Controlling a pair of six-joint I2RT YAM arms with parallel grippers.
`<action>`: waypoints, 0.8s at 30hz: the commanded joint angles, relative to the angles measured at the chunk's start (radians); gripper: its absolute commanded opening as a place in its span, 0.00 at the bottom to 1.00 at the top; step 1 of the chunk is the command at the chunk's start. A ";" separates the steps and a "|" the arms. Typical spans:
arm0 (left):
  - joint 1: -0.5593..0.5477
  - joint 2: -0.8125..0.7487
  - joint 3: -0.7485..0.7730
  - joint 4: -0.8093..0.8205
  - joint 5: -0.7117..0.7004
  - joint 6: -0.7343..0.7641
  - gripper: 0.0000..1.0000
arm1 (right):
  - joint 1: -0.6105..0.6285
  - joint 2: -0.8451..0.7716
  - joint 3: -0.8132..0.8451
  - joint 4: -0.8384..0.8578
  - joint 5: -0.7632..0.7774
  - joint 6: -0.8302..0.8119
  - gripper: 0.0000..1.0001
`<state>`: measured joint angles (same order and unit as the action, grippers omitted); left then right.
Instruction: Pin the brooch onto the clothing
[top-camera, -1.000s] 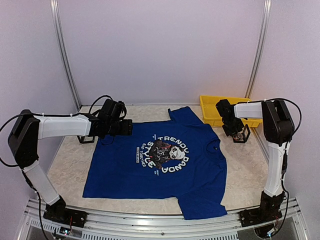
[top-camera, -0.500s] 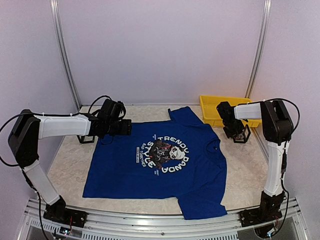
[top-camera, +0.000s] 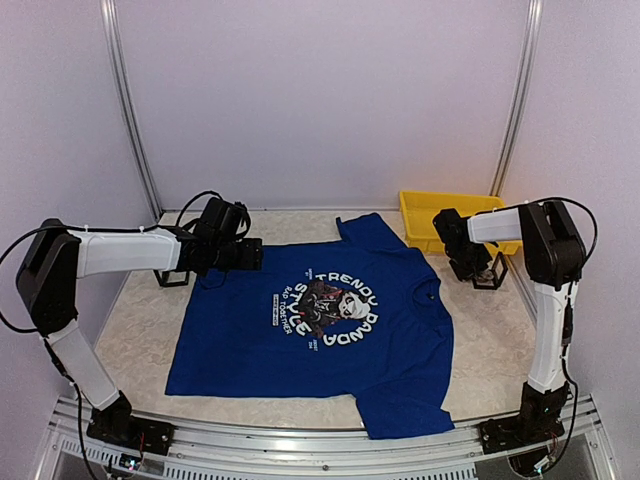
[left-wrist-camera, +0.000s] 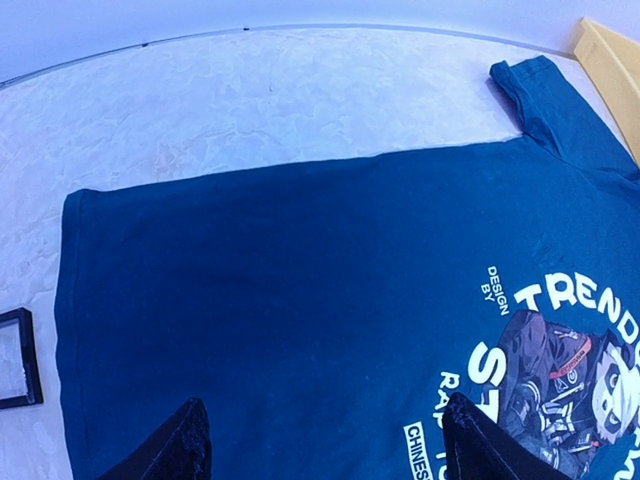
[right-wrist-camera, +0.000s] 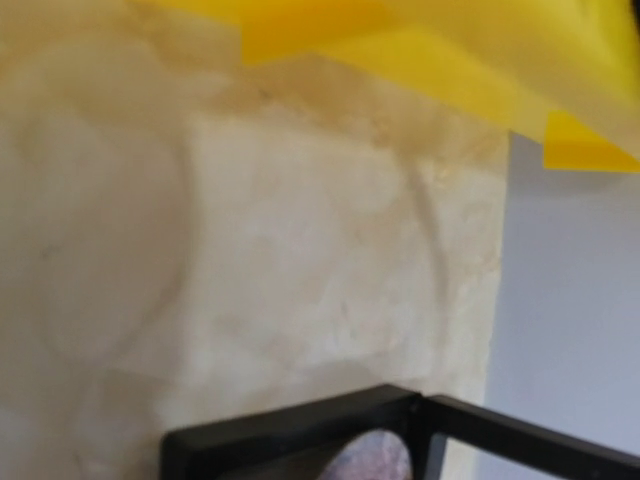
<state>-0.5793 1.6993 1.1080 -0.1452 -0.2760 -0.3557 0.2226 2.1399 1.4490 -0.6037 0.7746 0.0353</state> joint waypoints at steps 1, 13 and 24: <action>0.013 0.007 0.022 0.008 0.011 0.012 0.75 | -0.011 -0.019 -0.030 0.004 0.057 -0.018 0.15; 0.027 0.009 0.021 0.019 0.039 0.008 0.75 | -0.012 -0.049 -0.054 0.001 0.103 -0.025 0.14; 0.039 -0.004 0.004 0.027 0.038 0.008 0.75 | -0.012 -0.058 -0.088 0.017 0.110 -0.026 0.15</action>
<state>-0.5484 1.6993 1.1080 -0.1425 -0.2428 -0.3550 0.2226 2.1101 1.3750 -0.5926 0.8555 0.0113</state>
